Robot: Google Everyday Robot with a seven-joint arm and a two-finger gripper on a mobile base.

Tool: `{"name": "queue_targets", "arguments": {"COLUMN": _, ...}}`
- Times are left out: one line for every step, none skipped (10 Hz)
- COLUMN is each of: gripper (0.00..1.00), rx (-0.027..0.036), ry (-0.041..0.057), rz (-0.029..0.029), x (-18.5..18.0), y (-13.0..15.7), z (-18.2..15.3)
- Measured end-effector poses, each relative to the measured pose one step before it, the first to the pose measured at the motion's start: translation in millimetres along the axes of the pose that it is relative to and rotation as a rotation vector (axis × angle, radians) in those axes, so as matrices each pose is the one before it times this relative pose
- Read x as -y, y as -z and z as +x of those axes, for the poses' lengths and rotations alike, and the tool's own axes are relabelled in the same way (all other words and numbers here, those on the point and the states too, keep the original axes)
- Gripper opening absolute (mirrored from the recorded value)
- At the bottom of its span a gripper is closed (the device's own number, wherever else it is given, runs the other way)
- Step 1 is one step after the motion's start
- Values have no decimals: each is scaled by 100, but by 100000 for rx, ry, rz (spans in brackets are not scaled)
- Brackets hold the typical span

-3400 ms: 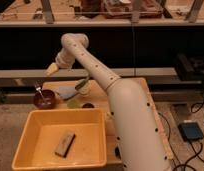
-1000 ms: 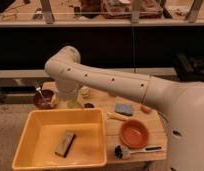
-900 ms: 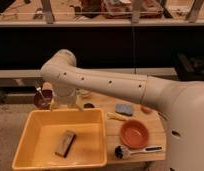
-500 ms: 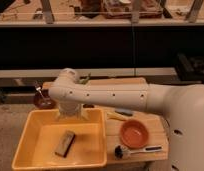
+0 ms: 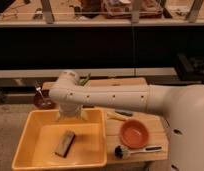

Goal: Place eraser in purple bowl

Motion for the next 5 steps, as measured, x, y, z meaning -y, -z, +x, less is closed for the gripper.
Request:
{"name": "queue_targets", "arguments": {"gripper": 80, "rx": 201, "ry": -119, "rz": 53, "x": -26, "y": -60, "z": -17}}
{"name": "queue_targets", "arguments": {"gripper": 80, "rx": 1085, "ry": -835, "rz": 469, "x": -128, "y": -261, "z": -55}}
{"name": "queue_targets", "arguments": {"gripper": 80, "rx": 1114, "ry": -986, "rz": 819, "x": -112, "y": -590, "z": -130}}
{"name": "queue_targets", "arguments": {"gripper": 80, "rx": 1676, "ry": -2372, "rz": 2115, "x": -213, "y": -1427, "z": -182}}
{"name": "queue_targets", "arguments": {"gripper": 80, "rx": 892, "ry": -2659, "rz": 1604, "x": -337, "y": -1282, "z": 7}}
